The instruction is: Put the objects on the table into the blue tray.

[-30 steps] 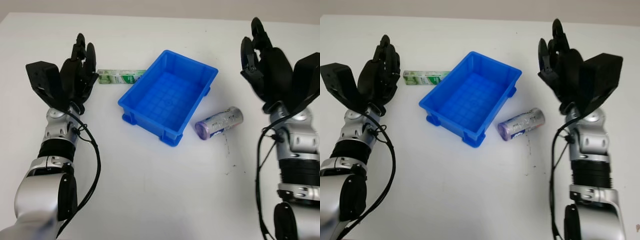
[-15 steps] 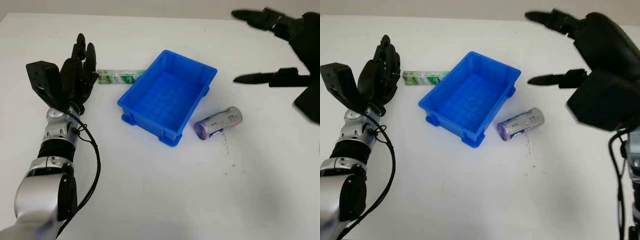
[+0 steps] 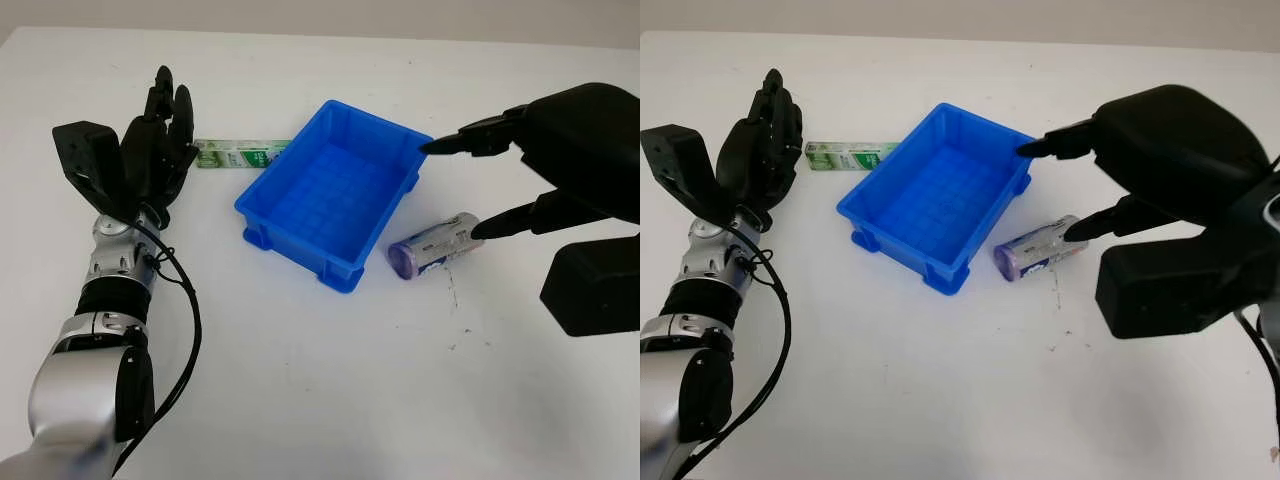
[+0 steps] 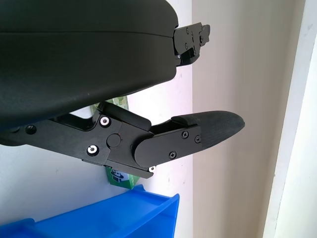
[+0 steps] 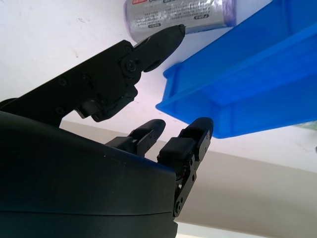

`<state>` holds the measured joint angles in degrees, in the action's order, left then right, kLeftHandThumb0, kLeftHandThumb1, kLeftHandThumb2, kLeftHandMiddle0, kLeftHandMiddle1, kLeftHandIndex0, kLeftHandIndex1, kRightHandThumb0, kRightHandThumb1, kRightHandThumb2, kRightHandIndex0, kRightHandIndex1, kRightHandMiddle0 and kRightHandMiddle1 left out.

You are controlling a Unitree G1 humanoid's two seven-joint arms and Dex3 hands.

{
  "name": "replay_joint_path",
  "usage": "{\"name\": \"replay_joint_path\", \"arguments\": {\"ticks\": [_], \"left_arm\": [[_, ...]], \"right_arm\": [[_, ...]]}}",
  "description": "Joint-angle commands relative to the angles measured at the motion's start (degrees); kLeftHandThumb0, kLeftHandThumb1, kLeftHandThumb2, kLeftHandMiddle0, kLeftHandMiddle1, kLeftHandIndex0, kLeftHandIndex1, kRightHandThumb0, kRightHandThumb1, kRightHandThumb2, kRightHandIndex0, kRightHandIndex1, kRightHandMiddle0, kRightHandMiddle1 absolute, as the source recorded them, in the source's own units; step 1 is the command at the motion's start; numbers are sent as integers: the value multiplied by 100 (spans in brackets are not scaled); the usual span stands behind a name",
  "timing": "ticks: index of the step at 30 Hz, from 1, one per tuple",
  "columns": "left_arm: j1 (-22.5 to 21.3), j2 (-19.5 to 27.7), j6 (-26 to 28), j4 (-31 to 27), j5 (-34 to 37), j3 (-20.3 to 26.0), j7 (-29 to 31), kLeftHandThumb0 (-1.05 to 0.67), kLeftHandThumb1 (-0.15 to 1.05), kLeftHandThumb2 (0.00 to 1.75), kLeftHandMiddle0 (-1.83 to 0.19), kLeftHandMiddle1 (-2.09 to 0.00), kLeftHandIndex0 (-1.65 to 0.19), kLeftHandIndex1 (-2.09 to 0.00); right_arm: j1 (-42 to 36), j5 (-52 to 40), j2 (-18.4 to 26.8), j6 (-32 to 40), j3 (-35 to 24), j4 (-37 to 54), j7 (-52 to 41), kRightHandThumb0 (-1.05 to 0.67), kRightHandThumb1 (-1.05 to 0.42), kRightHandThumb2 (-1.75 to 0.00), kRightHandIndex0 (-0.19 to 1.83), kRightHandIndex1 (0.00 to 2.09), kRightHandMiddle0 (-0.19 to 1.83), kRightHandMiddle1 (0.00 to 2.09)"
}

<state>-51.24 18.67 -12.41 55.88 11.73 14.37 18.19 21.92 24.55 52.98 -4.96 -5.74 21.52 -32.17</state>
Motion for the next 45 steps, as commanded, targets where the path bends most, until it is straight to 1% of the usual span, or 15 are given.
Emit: {"name": "replay_joint_path", "arguments": {"ticks": [1,3,8,12,16,23,26,30,33,35,41,42,44,45], "left_arm": [[-83,57,-18,-10,-21,8,13,-71,105,65,19,0,19,0],[-85,55,-27,0,-20,11,12,-71,105,65,19,0,19,0],[-87,45,-15,-8,27,52,11,-70,105,65,19,0,19,0],[-71,40,8,-36,68,83,25,-70,105,64,19,0,19,0],[-57,40,9,-57,77,85,15,-69,105,64,19,0,19,0],[-47,57,5,-62,85,81,52,-70,105,64,19,0,19,0],[-46,74,-16,-50,61,62,76,-70,105,65,19,0,19,0],[-52,72,8,-51,78,80,59,-70,105,64,19,0,19,0],[-56,78,4,-45,81,83,65,-70,105,64,19,0,19,0],[-58,87,-17,-39,54,68,49,-70,105,64,19,0,19,0],[-63,84,23,-65,57,67,13,-70,105,64,19,0,19,0],[-61,87,25,-66,57,64,18,-70,105,64,19,0,19,0],[-60,100,-6,-49,50,56,53,-70,105,64,19,0,19,0],[-59,105,-9,-48,50,52,74,-70,105,64,19,0,19,0]], "right_arm": [[-37,14,72,-53,50,-21,-81,-47,-75,-7,68,11,70,6],[-11,104,72,10,144,-2,-192,-46,-76,-7,67,9,69,5],[54,248,-16,-133,364,-187,-213,-50,-77,-6,69,9,72,6],[57,271,-71,-52,526,-277,-337,-47,-78,-6,66,7,68,4],[61,311,-138,-13,680,-377,-408,-45,-76,-5,69,8,67,4],[36,290,-215,104,779,-549,-500,-41,-77,-5,68,7,67,5],[67,463,-242,293,907,-552,-603,-40,-77,-5,68,7,66,5],[70,626,-274,272,1057,-635,-596,-41,-76,-5,70,8,67,5],[27,677,-302,276,1119,-709,-574,-38,-75,-5,68,7,68,6],[62,810,-283,297,1209,-742,-631,-39,-76,-6,67,7,69,6],[162,985,-307,267,1323,-976,-589,-39,-76,-6,82,15,74,8],[182,1018,-310,311,1325,-977,-602,-40,-76,-5,79,37,74,7],[204,979,-337,350,1272,-1010,-571,-39,-77,-5,36,136,74,6],[210,951,-344,355,1237,-1031,-542,-38,-77,-5,17,179,75,6]]}}
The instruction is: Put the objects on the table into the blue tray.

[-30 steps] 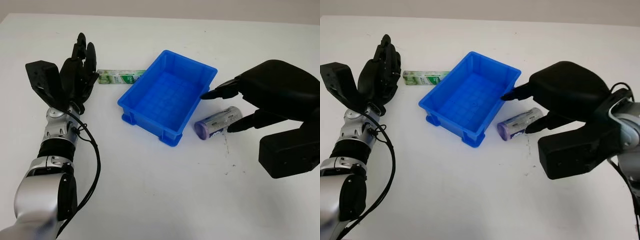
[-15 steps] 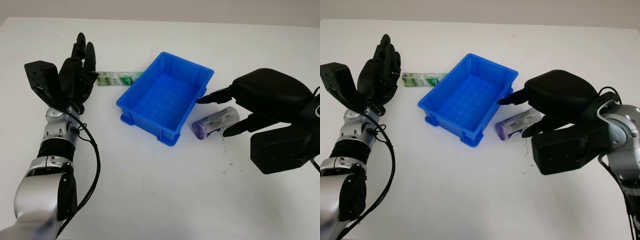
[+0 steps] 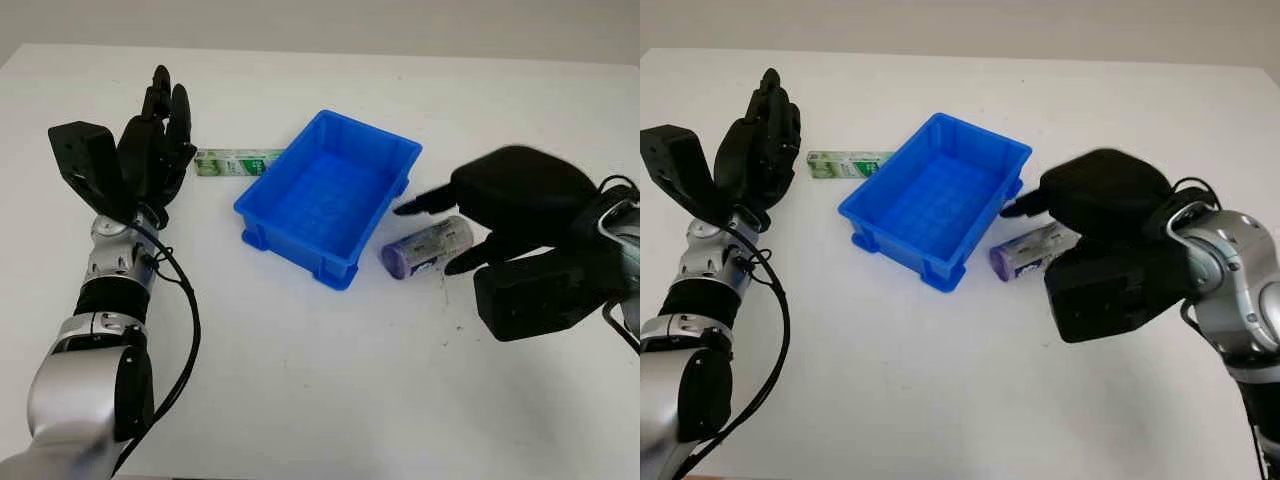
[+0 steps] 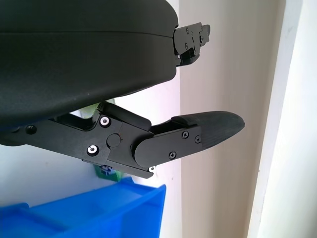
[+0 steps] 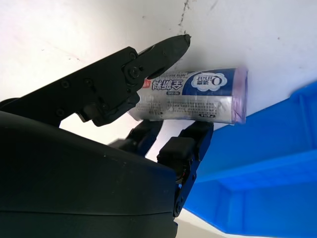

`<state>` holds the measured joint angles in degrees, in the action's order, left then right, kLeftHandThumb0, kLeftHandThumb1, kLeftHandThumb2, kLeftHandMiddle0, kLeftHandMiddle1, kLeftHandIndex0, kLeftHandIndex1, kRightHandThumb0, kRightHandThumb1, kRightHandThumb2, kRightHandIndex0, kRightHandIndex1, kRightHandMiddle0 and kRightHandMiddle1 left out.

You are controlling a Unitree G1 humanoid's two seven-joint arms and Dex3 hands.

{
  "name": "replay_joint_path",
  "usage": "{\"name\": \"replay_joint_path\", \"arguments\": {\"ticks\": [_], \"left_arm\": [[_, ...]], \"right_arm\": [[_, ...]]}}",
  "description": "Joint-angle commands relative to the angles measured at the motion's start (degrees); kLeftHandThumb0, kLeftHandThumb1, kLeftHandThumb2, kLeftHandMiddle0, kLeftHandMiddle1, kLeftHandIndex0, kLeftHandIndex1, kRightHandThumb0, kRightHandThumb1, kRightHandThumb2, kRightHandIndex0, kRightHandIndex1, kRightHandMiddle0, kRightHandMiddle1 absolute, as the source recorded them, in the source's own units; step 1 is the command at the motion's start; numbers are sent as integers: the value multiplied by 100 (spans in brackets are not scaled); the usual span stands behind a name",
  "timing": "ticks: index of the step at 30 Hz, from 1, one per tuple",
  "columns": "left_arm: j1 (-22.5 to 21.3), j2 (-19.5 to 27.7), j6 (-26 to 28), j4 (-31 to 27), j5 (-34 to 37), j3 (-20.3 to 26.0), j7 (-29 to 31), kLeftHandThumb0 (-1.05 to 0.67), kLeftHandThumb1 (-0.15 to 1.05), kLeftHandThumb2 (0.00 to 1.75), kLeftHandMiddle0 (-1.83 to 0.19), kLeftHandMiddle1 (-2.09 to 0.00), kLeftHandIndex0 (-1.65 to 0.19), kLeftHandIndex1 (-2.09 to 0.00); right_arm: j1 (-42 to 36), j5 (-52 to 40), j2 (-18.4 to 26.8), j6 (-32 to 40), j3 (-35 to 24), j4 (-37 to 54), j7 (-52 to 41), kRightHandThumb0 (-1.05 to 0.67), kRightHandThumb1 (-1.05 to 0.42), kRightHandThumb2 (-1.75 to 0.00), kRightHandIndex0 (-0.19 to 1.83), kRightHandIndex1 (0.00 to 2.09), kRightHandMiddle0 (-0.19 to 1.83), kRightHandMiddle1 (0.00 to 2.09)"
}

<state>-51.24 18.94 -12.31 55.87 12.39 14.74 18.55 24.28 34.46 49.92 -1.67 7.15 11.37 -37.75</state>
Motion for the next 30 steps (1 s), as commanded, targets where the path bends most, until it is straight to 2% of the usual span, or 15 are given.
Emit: {"name": "replay_joint_path", "arguments": {"ticks": [1,2,8,10,12,15,17,18,19,20,22,23,24,26,30], "left_arm": [[-61,74,-10,-50,-12,18,29,-70,105,64,19,0,19,0],[-64,70,13,-57,-4,23,23,-70,105,64,19,0,19,0],[-106,50,55,-31,-4,27,-22,-70,105,63,19,0,19,0],[-113,47,42,-24,-14,21,-34,-70,105,63,19,0,19,0],[-116,49,24,-24,-27,8,-36,-70,105,63,19,0,19,0],[-120,50,33,-41,-43,-7,-43,-70,105,62,19,0,19,0],[-123,51,39,-43,-44,-9,-36,-70,105,63,19,0,19,0],[-124,52,49,-42,-32,-1,-28,-70,105,63,19,0,19,0],[-127,50,54,-41,-16,10,-14,-70,105,63,19,0,19,0],[-126,51,58,-41,-7,15,-1,-70,105,62,19,0,19,0],[-122,50,52,-46,-4,18,12,-70,105,63,19,0,19,0],[-117,52,52,-56,3,23,23,-69,105,63,19,0,19,0],[-114,52,54,-63,8,27,30,-69,105,63,19,0,19,0],[-112,59,44,-67,-12,17,8,-68,105,64,19,0,19,0],[-124,63,33,-45,7,33,31,-68,105,64,19,0,19,0]], "right_arm": [[-8,-51,-30,3,-73,-43,48,-38,-77,-5,11,194,75,6],[11,-70,-8,-34,-91,-74,70,-39,-78,-5,5,187,76,6],[114,-153,82,-77,-118,-326,-4,-43,-82,-5,33,93,75,7],[65,-117,61,-24,-110,-322,15,-42,-81,-5,41,77,74,7],[6,-124,7,-2,-114,-322,90,-42,-81,-5,43,74,74,7],[-59,-129,-97,-160,-68,-477,380,-43,-80,-5,19,167,75,7],[-43,-82,-105,-352,14,-634,548,-45,-81,-5,12,170,77,9],[-6,10,-113,-392,101,-698,581,-46,-83,-6,15,147,76,10],[15,84,-123,-506,168,-791,682,-48,-88,-6,32,116,78,18],[20,155,-148,-605,218,-869,808,-48,-89,-6,41,109,72,41],[9,211,-191,-807,242,-1004,1060,-48,-91,-5,47,131,51,103],[-2,255,-223,-1047,239,-1143,1369,-48,-91,-5,51,145,49,120],[-6,285,-241,-1237,236,-1257,1601,-50,-91,-5,61,179,52,153],[12,385,-251,-1472,245,-1389,1906,-52,-94,-6,73,202,53,191],[78,589,-232,-1549,256,-1400,2075,-53,-100,-6,86,209,60,208]]}}
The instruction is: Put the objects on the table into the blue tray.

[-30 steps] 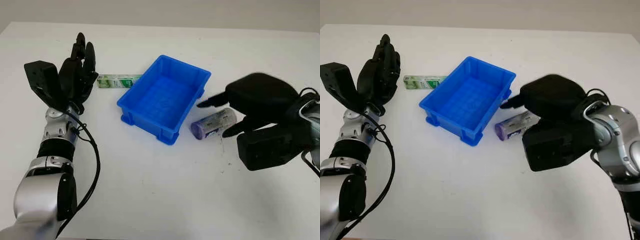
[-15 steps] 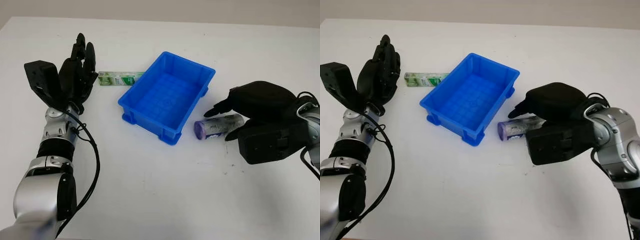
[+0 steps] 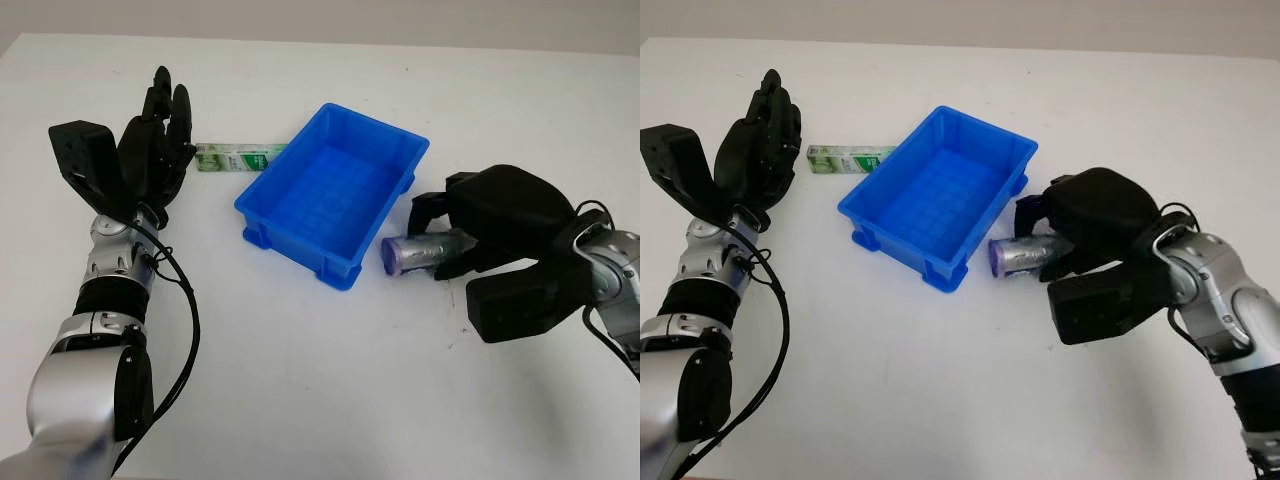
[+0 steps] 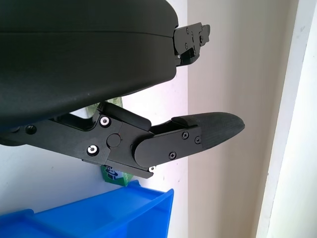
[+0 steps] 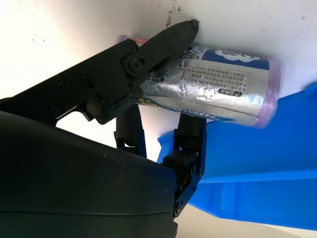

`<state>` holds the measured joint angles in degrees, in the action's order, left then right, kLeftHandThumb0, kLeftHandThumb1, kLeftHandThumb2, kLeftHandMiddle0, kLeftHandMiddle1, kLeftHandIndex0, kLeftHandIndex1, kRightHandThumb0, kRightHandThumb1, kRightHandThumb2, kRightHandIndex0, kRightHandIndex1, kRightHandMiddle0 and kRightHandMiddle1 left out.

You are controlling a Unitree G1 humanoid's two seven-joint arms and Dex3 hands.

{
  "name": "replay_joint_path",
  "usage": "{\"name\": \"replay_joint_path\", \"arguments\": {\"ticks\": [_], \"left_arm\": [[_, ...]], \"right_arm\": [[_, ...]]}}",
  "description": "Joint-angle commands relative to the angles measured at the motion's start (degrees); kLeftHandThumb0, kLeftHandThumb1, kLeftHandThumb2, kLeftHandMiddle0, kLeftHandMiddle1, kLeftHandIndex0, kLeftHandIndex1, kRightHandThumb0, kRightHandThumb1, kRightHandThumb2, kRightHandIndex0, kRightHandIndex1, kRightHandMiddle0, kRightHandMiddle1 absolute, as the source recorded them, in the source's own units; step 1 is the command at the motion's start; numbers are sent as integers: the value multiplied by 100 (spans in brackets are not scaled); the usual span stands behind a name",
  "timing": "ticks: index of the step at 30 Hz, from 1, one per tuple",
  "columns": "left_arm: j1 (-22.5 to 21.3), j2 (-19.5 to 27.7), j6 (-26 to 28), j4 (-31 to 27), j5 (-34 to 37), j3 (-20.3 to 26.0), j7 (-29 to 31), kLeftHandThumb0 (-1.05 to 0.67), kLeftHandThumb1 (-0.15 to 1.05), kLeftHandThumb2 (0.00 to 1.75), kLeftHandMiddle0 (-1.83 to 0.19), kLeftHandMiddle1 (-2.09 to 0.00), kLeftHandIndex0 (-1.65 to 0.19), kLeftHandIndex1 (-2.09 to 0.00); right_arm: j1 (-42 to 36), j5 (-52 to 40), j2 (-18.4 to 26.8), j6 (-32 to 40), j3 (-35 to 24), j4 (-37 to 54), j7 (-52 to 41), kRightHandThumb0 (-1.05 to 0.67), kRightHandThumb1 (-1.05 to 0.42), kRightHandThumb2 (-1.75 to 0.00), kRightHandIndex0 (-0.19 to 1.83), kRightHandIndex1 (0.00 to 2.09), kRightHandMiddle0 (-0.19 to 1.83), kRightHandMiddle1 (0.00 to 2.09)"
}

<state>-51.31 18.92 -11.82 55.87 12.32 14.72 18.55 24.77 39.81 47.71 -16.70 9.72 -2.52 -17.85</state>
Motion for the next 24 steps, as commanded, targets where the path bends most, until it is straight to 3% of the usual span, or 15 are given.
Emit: {"name": "replay_joint_path", "arguments": {"ticks": [1,9,15,19,24], "left_arm": [[-123,66,-20,-34,19,39,40,-68,105,64,19,0,19,0],[-164,59,2,9,53,58,62,-68,105,62,19,0,19,0],[-173,76,-5,35,56,66,95,-68,105,62,19,0,19,0],[-180,74,-6,47,52,67,106,-68,105,62,19,0,19,0],[-193,55,-8,70,3,47,14,-70,105,60,19,0,19,0]], "right_arm": [[40,99,-38,-52,-14,-30,180,-54,-99,-6,91,209,68,209],[204,-404,-107,-227,-269,-204,379,-49,-101,-5,101,209,81,209],[486,-1937,-290,-81,-681,-364,-326,-40,-97,-4,99,209,81,209],[1044,-3419,-245,761,-1032,-404,-1547,-38,-98,-5,99,209,85,209],[1807,-4359,-255,1560,-1270,-670,-2378,-36,-96,-5,102,209,91,209]]}}
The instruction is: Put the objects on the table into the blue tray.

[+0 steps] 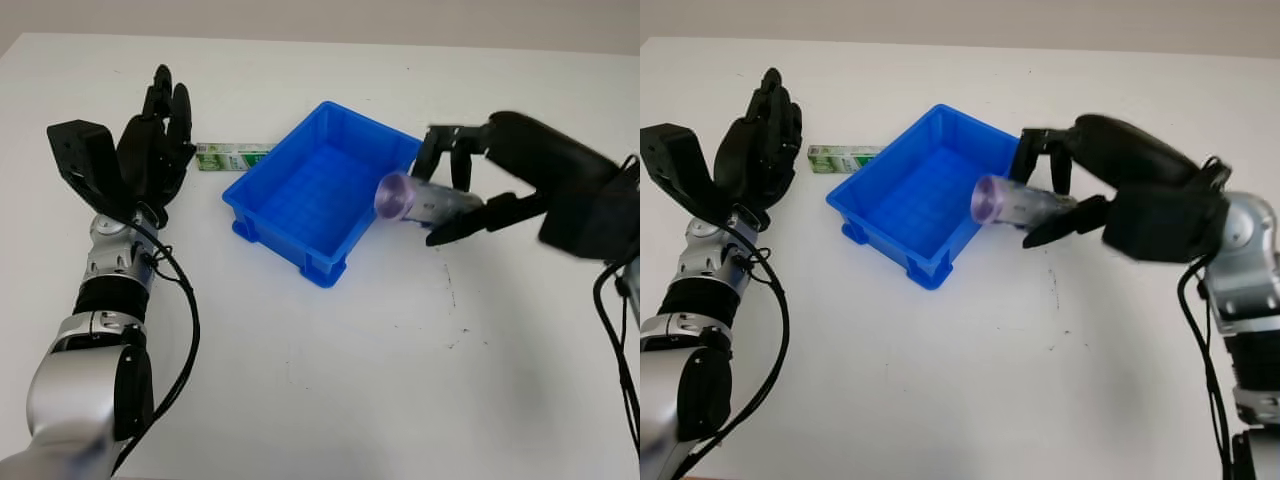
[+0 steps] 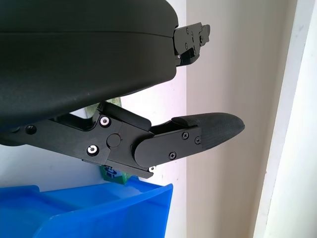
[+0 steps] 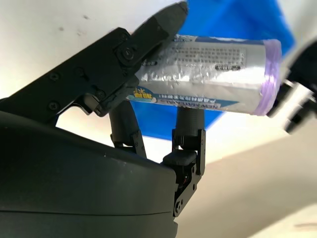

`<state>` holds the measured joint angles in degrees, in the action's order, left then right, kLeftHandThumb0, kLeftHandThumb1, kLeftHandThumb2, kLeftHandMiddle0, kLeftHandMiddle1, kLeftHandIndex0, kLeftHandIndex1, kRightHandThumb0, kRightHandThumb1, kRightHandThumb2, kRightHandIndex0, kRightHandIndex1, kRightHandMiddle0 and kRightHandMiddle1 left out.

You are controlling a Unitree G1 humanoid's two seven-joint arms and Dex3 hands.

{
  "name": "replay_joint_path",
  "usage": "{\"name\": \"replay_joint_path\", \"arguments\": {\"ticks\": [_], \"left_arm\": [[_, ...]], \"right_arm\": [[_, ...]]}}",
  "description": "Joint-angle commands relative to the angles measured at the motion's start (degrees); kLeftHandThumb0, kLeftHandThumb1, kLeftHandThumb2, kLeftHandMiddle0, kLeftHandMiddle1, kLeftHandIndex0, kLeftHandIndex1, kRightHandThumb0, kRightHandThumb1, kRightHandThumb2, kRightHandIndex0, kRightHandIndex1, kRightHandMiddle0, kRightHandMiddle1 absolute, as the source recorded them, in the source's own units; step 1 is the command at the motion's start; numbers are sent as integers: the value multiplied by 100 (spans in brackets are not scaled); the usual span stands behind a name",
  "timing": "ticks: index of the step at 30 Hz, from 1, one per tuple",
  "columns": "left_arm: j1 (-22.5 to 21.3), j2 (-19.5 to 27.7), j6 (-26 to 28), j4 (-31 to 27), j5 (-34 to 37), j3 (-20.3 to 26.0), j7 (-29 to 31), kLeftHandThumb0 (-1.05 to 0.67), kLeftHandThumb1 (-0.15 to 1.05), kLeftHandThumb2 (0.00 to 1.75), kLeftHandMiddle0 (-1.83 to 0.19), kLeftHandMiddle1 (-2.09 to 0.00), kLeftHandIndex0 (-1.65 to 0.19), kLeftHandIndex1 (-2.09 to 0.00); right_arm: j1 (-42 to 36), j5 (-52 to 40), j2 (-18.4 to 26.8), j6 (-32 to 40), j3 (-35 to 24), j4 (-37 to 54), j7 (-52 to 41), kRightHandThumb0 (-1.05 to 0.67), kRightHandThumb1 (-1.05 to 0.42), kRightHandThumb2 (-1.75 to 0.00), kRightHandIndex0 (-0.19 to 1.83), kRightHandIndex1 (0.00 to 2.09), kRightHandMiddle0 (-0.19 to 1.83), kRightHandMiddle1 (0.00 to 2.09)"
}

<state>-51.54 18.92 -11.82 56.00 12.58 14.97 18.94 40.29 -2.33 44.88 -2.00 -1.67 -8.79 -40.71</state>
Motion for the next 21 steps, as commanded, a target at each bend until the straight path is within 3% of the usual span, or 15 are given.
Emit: {"name": "replay_joint_path", "arguments": {"ticks": [1,11,17,21], "left_arm": [[-167,50,-12,55,-32,16,-45,-70,105,60,19,0,19,0],[-51,23,-37,-63,-66,-41,-91,-70,105,62,19,0,19,0],[-61,-10,-105,19,-111,-63,-111,-72,105,62,19,0,19,0],[-49,-30,-67,5,-140,-82,-154,-72,105,62,19,0,19,0]], "right_arm": [[348,-206,10,130,-144,-97,-141,-38,-96,-5,106,209,94,209],[528,489,-730,-446,0,-483,1114,-33,-99,-6,118,209,108,209],[664,1938,-1179,-1690,472,-1399,2863,-38,-103,-6,106,209,83,209],[1007,2840,-1388,-2511,896,-2395,4055,-38,-102,-5,102,209,78,209]]}}
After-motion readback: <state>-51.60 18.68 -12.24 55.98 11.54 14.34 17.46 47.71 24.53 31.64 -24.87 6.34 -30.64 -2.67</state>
